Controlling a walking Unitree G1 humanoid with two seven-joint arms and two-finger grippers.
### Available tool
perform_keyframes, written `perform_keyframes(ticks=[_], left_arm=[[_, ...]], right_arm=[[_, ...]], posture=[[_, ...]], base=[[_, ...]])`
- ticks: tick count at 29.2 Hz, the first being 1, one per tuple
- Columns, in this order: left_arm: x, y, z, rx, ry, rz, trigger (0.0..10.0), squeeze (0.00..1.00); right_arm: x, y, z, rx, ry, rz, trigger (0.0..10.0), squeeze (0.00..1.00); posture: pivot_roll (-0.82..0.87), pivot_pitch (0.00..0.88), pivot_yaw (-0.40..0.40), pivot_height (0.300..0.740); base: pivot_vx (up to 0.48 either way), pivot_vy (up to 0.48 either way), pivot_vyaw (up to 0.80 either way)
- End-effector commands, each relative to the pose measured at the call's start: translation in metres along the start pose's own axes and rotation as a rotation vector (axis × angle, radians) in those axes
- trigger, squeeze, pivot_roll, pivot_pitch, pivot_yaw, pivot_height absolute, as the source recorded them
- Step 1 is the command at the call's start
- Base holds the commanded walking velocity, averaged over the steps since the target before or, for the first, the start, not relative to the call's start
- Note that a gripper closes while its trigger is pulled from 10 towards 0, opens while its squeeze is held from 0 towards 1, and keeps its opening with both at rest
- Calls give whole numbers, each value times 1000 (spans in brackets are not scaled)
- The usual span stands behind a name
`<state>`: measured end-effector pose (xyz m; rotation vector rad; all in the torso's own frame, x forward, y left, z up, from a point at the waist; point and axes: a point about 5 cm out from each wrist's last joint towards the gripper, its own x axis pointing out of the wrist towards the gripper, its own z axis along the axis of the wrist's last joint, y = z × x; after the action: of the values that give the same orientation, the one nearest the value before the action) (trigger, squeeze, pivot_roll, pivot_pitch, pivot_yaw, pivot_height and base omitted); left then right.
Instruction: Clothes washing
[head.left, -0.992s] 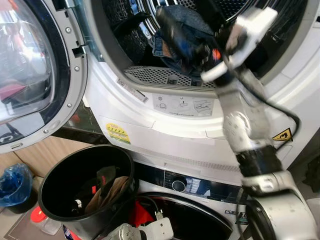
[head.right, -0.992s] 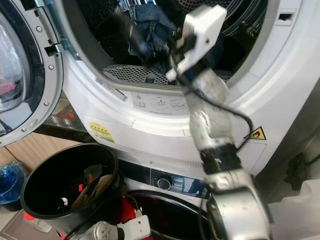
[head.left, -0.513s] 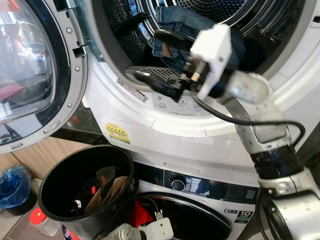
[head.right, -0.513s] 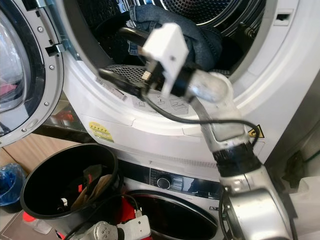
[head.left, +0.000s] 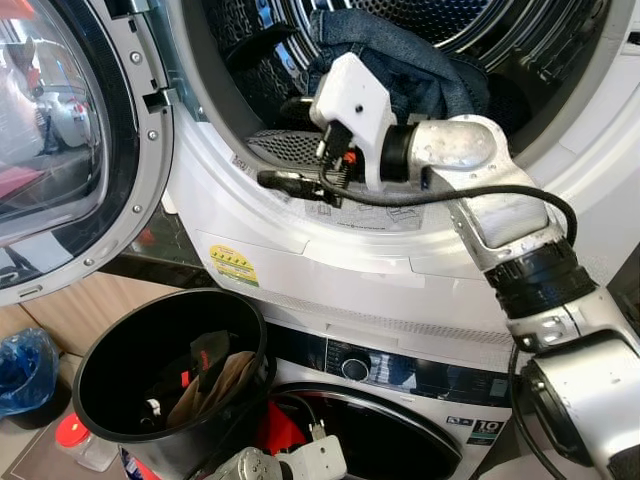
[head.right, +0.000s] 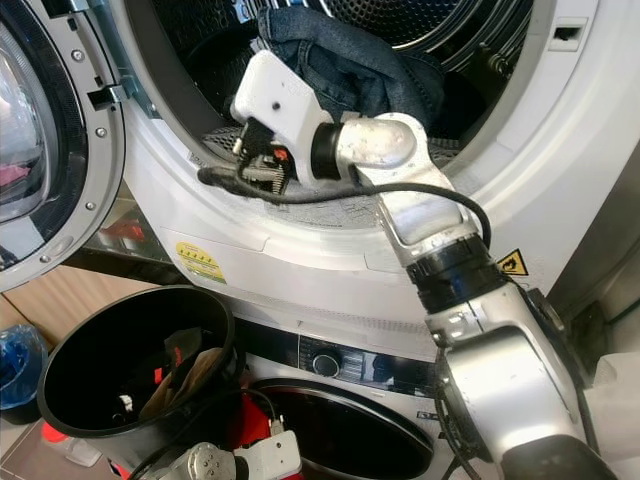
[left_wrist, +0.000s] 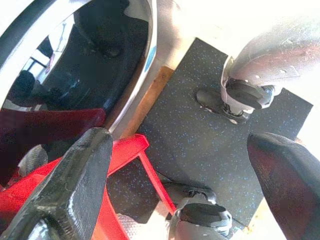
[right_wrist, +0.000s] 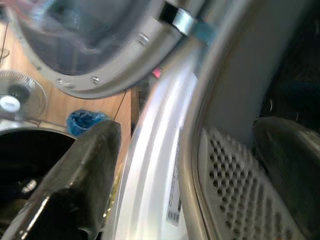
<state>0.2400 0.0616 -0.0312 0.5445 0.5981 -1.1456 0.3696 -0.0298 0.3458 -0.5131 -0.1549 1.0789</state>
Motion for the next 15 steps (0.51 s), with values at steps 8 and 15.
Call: perform_keyframes(ticks=[8, 15], left_arm=[[-1, 0, -4, -11, 19, 6, 10000, 0], [-1, -1, -4, -13, 21, 5, 10000, 0]], right_arm=[[15, -8, 6, 108, 68, -50, 10000, 0], [10, -18, 7, 100, 110, -101, 10000, 0]], posture=[[-118, 9, 90, 740], [-123, 0, 85, 740]], base=[[0, 0, 0], [0, 0, 0]])
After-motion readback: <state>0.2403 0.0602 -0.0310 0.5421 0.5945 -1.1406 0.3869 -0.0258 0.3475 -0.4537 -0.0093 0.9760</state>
